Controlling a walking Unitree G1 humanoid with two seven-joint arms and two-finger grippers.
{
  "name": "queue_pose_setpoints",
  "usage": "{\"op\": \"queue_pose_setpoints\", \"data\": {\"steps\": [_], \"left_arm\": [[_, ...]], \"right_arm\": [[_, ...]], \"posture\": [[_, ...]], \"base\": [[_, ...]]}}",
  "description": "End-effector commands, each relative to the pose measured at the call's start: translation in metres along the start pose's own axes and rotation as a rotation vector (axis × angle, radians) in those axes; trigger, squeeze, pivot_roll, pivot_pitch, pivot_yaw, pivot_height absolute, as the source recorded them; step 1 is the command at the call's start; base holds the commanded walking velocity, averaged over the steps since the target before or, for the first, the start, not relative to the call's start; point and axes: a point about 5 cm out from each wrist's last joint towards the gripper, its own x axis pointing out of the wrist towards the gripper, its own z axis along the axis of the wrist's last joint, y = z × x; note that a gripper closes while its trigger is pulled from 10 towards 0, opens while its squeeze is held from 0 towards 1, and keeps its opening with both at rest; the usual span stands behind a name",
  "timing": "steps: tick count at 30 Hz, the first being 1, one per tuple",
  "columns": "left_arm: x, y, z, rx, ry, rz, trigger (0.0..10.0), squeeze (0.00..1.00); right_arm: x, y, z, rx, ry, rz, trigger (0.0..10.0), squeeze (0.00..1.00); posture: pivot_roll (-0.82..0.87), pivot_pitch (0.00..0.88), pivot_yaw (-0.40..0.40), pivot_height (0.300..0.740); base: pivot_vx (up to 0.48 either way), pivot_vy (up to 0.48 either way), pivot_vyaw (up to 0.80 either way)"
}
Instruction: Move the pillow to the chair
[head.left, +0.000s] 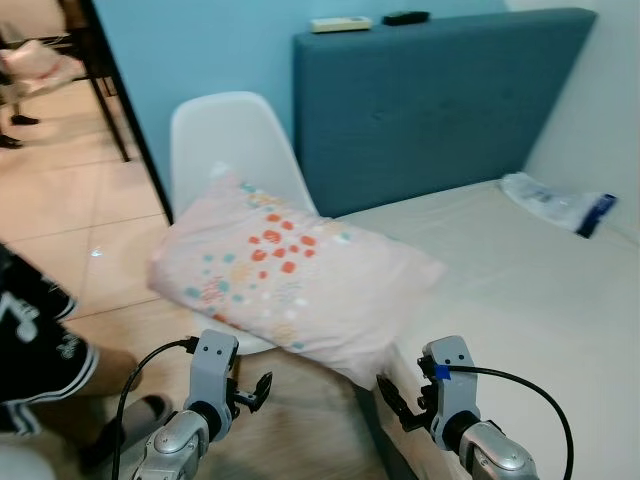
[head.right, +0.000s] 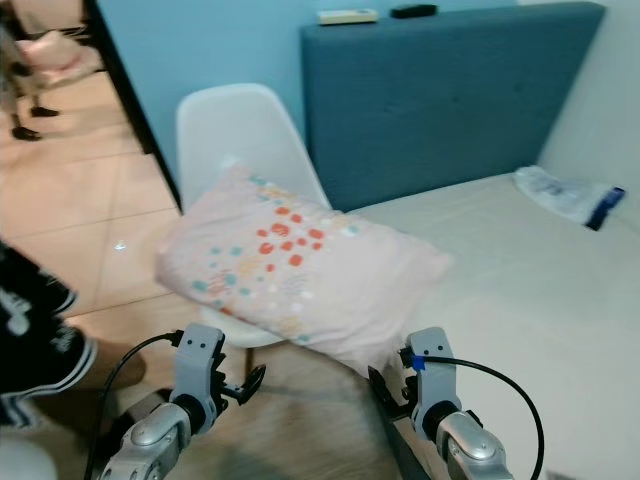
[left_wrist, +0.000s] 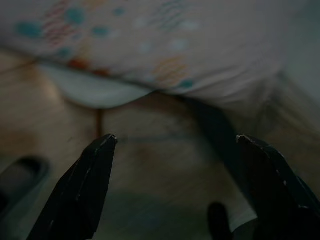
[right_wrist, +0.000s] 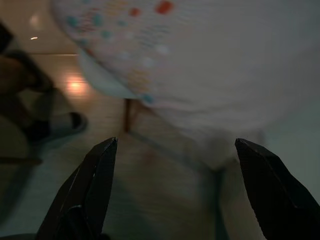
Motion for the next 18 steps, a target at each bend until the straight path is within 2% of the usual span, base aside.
{"op": "queue_pose_setpoints", "data": {"steps": [1,18], "left_arm": [[-0.0026,0.001,-0.0057,-0.008,0.026,0.002,10.0,0.0],[-0.0037,0.0008,-0.0086,-0.009,0.032,0.003,10.0,0.0]], "right_arm": [[-0.0014,0.0025,-0.0045,0.01,0.012,0.006,10.0,0.0],[-0.0025,0.0031,-0.0066,0.014,0.016,0.012,10.0,0.0]], "posture": [[-0.06,0.097,0.018,0.74],[-0.05,0.085,0.015,0.74]], "base": [[0.0,0.0,0.0],[0.0,0.0,0.0]]}}
